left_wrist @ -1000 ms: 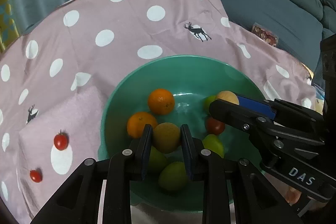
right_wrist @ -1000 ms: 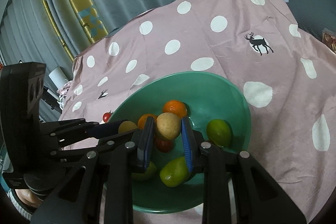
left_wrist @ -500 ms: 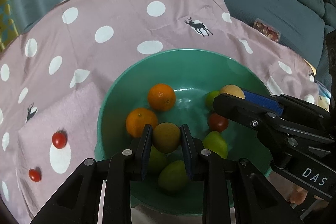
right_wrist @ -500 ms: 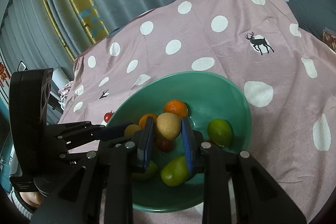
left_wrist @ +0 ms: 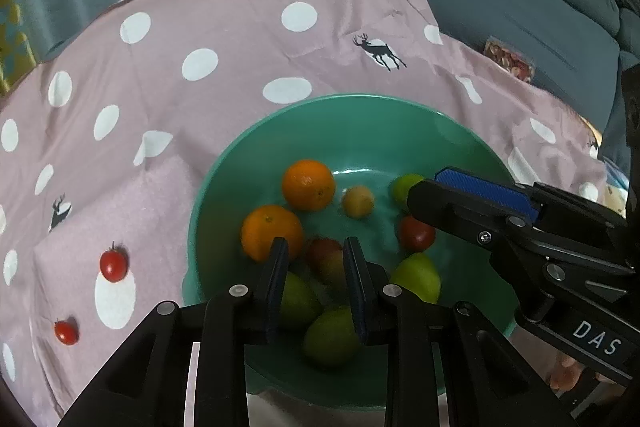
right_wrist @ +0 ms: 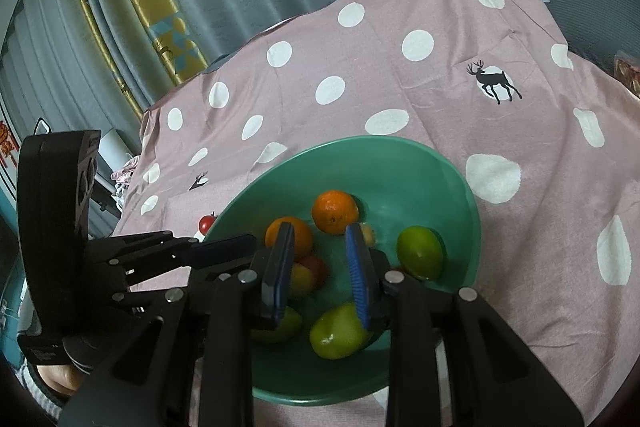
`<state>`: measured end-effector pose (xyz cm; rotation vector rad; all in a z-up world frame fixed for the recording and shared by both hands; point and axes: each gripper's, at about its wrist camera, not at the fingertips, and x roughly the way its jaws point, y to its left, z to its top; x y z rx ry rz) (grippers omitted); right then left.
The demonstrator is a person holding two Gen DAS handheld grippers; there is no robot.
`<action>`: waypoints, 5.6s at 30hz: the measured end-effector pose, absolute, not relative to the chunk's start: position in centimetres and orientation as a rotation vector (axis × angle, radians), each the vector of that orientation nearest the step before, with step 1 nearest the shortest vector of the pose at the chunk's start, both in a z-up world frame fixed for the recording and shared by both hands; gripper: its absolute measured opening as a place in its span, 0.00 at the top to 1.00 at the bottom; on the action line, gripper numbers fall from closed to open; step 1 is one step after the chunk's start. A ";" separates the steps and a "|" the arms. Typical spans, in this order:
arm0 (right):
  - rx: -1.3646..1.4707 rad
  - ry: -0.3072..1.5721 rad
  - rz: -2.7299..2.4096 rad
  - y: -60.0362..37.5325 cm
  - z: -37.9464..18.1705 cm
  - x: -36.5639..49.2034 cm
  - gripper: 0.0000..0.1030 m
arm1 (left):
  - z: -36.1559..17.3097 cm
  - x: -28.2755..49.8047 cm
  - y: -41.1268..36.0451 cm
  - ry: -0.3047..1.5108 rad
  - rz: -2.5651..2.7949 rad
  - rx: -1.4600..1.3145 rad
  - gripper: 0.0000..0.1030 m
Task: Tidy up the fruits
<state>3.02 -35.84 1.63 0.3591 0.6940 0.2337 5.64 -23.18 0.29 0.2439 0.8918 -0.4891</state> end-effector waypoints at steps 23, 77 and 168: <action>0.450 0.575 0.314 -35.5 2.8 2.1 0.30 | 1.6 5.6 -7.8 0.843 -0.143 0.017 0.24; 0.061 0.908 0.531 -13.4 0.5 7.6 0.27 | -4.6 10.5 5.4 0.925 -0.261 -0.113 0.74; 0.210 0.781 0.670 -19.4 1.6 3.3 0.69 | -0.3 1.7 -2.6 0.927 -0.232 0.012 0.74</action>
